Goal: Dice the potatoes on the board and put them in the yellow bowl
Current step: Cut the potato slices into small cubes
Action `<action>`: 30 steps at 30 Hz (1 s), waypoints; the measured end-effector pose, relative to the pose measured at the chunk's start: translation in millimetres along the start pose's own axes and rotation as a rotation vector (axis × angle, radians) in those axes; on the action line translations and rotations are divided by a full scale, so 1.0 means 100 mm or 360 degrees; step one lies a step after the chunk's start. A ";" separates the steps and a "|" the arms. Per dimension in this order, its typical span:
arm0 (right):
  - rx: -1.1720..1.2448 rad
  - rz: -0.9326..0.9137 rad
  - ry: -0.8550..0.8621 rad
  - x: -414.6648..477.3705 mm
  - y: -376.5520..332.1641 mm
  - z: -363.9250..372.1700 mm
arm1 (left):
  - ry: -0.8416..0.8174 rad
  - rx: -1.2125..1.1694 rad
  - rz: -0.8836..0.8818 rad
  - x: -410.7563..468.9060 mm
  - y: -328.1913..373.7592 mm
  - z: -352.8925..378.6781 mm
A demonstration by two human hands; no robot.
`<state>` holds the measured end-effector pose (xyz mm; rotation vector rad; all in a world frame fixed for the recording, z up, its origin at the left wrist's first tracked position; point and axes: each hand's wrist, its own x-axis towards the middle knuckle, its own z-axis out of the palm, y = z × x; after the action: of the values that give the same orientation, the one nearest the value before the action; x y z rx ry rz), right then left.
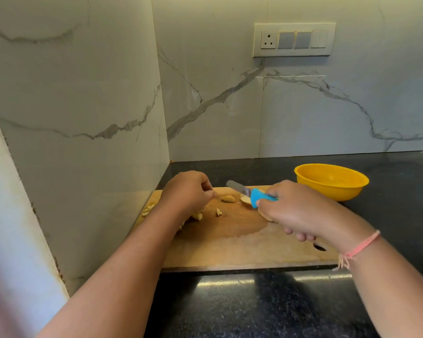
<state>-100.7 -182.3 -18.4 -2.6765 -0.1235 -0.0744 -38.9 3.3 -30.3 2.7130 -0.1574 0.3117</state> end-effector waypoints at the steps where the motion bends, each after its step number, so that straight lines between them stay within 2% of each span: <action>1: -0.0002 -0.0012 0.0000 0.06 0.04 -0.02 | -0.0084 0.0007 0.0041 -0.01 0.02 0.03; 3: 0.0009 -0.0078 -0.0033 0.17 0.11 -0.04 | -0.0235 0.0106 0.0100 -0.02 0.04 0.09; 6: 0.0095 -0.0206 -0.0096 0.30 0.19 -0.01 | -0.0287 0.0319 0.0120 0.01 0.03 0.15; 12: 0.0230 -0.0298 0.0046 0.35 0.27 0.06 | -0.0182 0.0678 -0.0039 0.08 -0.03 0.13; 18: 0.0247 -0.0323 0.0308 0.35 0.32 0.08 | -0.0010 0.0701 -0.0184 0.12 0.05 0.15; 22: 0.0232 -0.0330 0.0380 0.37 0.31 0.11 | 0.0224 0.0548 -0.0057 0.19 0.12 0.21; 27: 0.0208 -0.0331 0.0391 0.37 0.32 0.13 | -0.0141 0.0620 0.0310 0.29 0.19 0.44; 30: 0.0184 -0.0332 0.0365 0.37 0.31 0.16 | -0.0060 0.0692 0.0293 0.30 0.16 0.43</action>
<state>-60.4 -200.5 -43.5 -2.5103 -0.3231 -0.4254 -3.6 -31.1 -55.6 3.1425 -0.3928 0.3859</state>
